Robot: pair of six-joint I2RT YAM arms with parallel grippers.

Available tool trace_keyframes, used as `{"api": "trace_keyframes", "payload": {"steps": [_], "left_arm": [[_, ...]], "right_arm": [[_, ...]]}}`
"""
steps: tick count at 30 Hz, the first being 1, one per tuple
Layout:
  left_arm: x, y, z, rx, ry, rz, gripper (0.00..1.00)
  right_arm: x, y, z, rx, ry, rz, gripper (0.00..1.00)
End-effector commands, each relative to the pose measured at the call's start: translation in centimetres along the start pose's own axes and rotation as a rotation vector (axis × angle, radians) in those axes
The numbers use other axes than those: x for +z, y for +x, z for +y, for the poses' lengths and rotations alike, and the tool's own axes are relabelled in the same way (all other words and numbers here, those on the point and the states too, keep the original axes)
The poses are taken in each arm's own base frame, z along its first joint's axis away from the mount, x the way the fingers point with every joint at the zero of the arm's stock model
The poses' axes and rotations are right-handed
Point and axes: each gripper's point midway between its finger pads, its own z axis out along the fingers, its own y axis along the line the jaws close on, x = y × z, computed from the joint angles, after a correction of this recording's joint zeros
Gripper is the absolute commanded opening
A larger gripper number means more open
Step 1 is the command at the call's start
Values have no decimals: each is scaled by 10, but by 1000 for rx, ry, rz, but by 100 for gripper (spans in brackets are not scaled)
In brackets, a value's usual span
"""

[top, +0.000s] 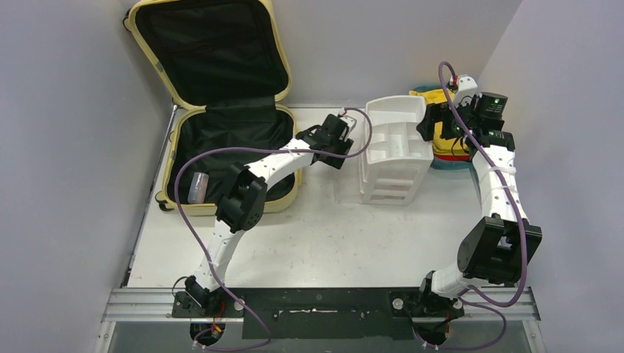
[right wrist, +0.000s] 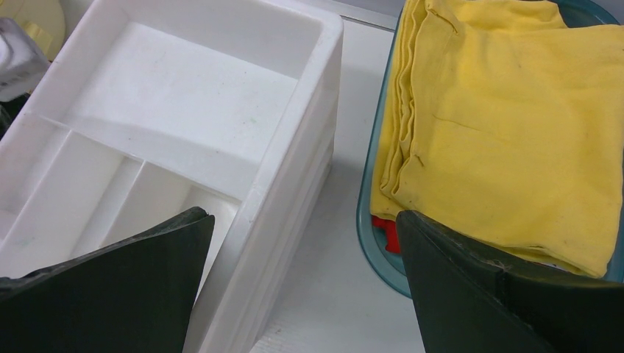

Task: Open, take out, and arrange the luggage
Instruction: Open the drawer in the storage box.

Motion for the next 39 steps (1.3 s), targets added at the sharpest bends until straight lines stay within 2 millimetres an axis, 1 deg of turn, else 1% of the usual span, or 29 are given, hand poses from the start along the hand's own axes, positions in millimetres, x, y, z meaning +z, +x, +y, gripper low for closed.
{"api": "trace_keyframes", "payload": {"steps": [1, 4, 6, 9, 15, 21, 26, 31, 35, 38, 39], "left_arm": [[11, 0, -1, 0, -20, -1, 53], [16, 2, 2, 19, -39, 6, 48], [16, 2, 6, 37, -58, 6, 45], [14, -1, 14, 54, -87, 2, 39], [8, -6, 28, 53, -118, -3, 34], [9, -3, 37, 75, -141, 9, 33], [5, -8, 46, 77, -167, -2, 32], [-4, -13, 48, 73, -173, -17, 31], [-7, -11, 47, 67, -169, -13, 31], [-10, -14, 47, 65, -165, -20, 32], [-11, -15, 46, 65, -163, -24, 33]], "right_arm": [[-2, -3, -4, -28, 17, -15, 100], [-2, -2, -4, -29, 17, -13, 100], [-2, -2, -4, -30, 16, -14, 100], [-1, -1, -4, -29, 18, -11, 100], [1, 0, -4, -30, 14, -6, 100], [1, 1, -4, -29, 12, -5, 100], [1, 0, -4, -29, 12, -5, 100], [1, 1, -3, -29, 10, -5, 100], [0, 0, -3, -30, 10, -6, 100], [0, -1, -3, -30, 9, -8, 100], [0, 0, -3, -28, 9, -7, 100]]}}
